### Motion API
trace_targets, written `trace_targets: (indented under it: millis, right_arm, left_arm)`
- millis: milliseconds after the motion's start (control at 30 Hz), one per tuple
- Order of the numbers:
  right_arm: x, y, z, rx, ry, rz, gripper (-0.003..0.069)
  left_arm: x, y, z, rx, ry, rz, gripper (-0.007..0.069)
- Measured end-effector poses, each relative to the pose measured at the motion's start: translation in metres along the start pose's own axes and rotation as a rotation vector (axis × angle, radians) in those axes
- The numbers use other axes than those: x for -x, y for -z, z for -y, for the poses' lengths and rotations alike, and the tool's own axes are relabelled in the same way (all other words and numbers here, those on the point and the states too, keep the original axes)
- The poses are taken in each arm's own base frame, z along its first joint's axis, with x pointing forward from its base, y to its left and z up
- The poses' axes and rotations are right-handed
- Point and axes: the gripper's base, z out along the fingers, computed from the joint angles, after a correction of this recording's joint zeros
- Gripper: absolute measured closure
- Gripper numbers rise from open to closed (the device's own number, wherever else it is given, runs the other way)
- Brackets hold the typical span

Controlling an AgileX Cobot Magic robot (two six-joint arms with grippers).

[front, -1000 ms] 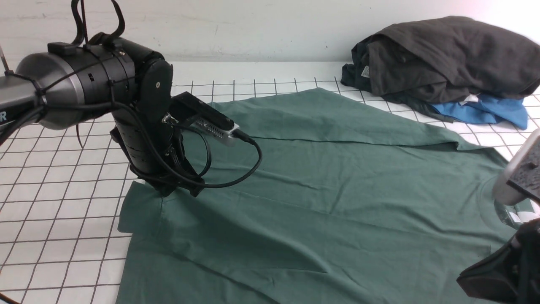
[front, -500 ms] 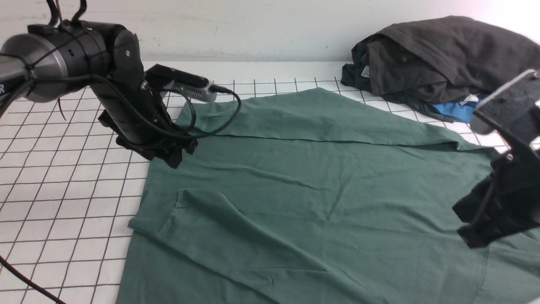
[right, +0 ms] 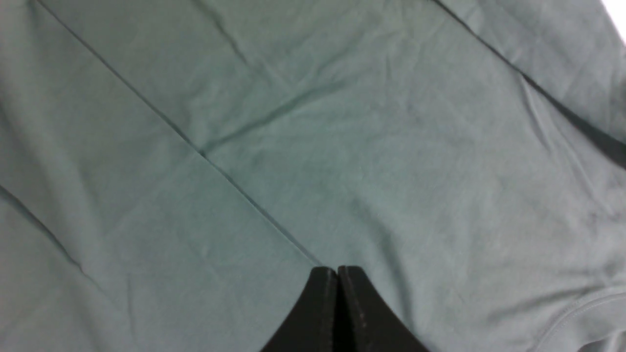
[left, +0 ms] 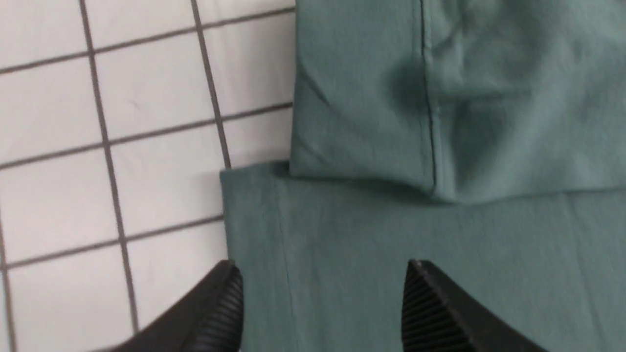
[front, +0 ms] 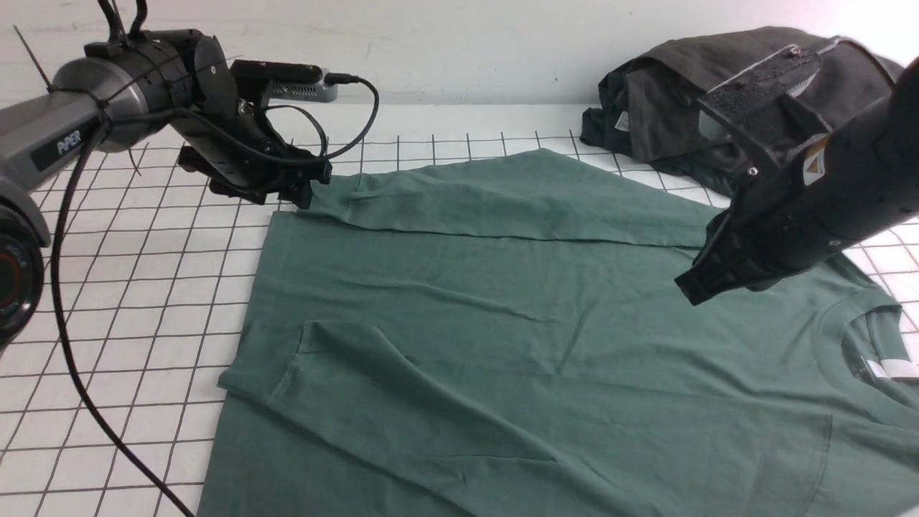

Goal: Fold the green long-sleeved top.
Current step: Use the left arm to clamp the cuff farthest from it, then use the left arm to drag and drop the cuff onto the cuff closest to the left arm

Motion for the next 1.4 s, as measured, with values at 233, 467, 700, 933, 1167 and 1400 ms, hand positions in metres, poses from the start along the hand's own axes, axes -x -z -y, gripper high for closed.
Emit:
trace_targets:
  millis: [233, 467, 700, 933, 1167, 1400]
  right_arm:
    - [0.001, -0.018, 0.000, 0.009, 0.002, -0.036, 0.0673]
    - [0.001, -0.021, 0.000, 0.010, 0.002, -0.040, 0.0673]
    - [0.001, -0.021, 0.000, 0.010, 0.002, -0.040, 0.0673]
    - [0.001, -0.021, 0.000, 0.010, 0.002, -0.040, 0.0673]
    - [0.001, -0.021, 0.000, 0.010, -0.002, -0.040, 0.0673]
    - [-0.002, -0.021, 0.002, -0.020, 0.030, -0.070, 0.0673]
  left_arm:
    - [0.006, -0.042, -0.005, 0.002, 0.081, 0.051, 0.0219]
    - [0.010, -0.067, -0.007, -0.005, 0.131, 0.100, 0.0219]
    - [0.010, -0.068, -0.006, -0.019, 0.142, 0.096, 0.0357]
    - [0.010, -0.064, -0.002, -0.054, 0.091, 0.066, 0.0608]
    - [0.022, -0.033, 0.006, -0.101, 0.044, 0.071, 0.0622]
    - [0.034, 0.033, 0.016, -0.136, 0.010, 0.053, 0.0622]
